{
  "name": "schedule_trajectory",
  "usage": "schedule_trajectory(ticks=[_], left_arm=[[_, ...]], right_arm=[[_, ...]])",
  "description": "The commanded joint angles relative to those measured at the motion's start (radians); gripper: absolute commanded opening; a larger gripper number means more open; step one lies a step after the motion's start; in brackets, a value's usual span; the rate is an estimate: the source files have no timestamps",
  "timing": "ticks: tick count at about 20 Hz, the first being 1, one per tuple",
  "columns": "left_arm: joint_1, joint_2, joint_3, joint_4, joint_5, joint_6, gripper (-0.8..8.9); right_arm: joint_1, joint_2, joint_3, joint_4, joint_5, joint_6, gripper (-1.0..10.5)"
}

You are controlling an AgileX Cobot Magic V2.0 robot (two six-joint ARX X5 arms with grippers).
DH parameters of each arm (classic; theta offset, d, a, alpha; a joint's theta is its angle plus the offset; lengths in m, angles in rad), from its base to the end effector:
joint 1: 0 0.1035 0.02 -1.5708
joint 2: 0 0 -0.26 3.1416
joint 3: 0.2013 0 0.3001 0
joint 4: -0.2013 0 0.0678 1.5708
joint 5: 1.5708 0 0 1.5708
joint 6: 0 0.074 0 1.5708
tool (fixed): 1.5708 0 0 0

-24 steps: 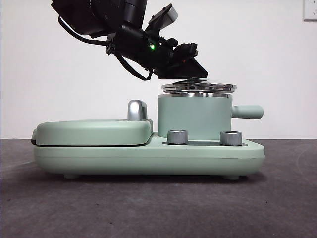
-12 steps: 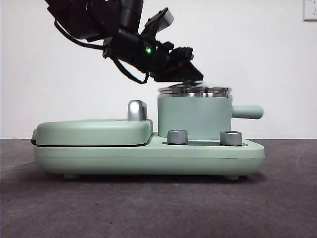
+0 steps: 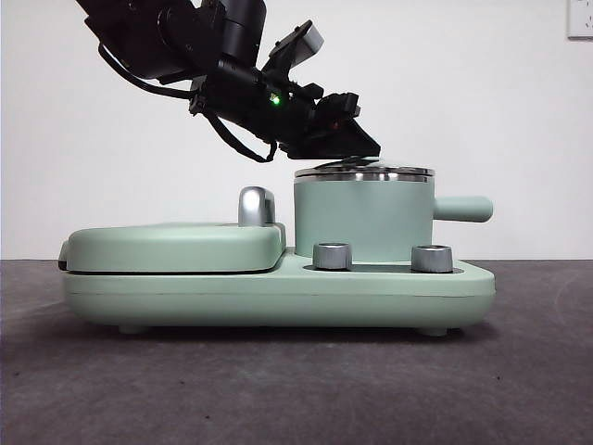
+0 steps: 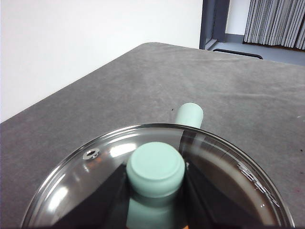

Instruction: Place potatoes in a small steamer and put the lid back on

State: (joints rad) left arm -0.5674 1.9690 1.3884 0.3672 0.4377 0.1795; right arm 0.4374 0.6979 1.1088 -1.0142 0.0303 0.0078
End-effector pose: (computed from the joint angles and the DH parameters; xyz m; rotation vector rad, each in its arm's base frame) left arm 0.4312 -0.3120 0.2035 0.1779 0.1317 -1.0185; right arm 0.1668 0.0755 0.3626 -0.1333 0.5923 0.3923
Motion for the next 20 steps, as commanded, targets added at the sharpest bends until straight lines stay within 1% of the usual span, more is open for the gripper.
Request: schedule_trajectory(ticks=[1, 3, 5, 6, 7, 9, 13, 16, 18, 19, 20], left_arm=[[-0.002, 0.02, 0.01, 0.021, 0.008, 0.0, 0.89], [-0.002, 0.019, 0.01, 0.031, 0.008, -0.001, 2.3], [-0.002, 0.019, 0.01, 0.045, 0.008, -0.008, 3.29], [-0.002, 0.012, 0.01, 0.053, 0.008, -0.029, 3.9], [0.0, -0.001, 0.01, 0.052, 0.008, -0.05, 4.15], [0.008, -0.06, 0.01, 0.013, 0.008, -0.094, 4.15], [0.058, -0.285, 0.01, -0.268, 0.008, -0.105, 4.09], [0.136, -0.481, 0.01, -0.556, 0.008, -0.117, 4.05], [0.189, -0.604, 0.003, -0.747, 0.008, -0.096, 4.05], [0.21, -0.67, -0.013, -0.814, 0.008, -0.074, 4.05], [0.229, -0.741, -0.043, -0.85, 0.008, -0.065, 4.04]], right_arm=[[0.005, 0.007, 0.009, 0.003, 0.004, 0.012, 3.8], [0.005, 0.007, 0.009, 0.003, 0.004, 0.012, 3.8], [0.005, 0.007, 0.009, 0.003, 0.003, 0.012, 3.8], [0.005, 0.007, 0.009, 0.003, 0.003, 0.012, 3.8], [0.005, 0.007, 0.009, 0.003, 0.003, 0.011, 3.8], [0.005, 0.007, 0.009, 0.003, 0.003, 0.011, 3.8], [0.005, 0.007, 0.009, 0.005, 0.004, 0.011, 3.8], [0.005, 0.007, 0.009, 0.006, -0.004, 0.011, 3.8], [0.005, 0.007, 0.009, 0.011, -0.005, 0.007, 3.8], [0.005, 0.007, 0.009, 0.013, -0.005, 0.006, 3.8], [0.005, 0.007, 0.009, 0.016, -0.006, 0.006, 3.8]])
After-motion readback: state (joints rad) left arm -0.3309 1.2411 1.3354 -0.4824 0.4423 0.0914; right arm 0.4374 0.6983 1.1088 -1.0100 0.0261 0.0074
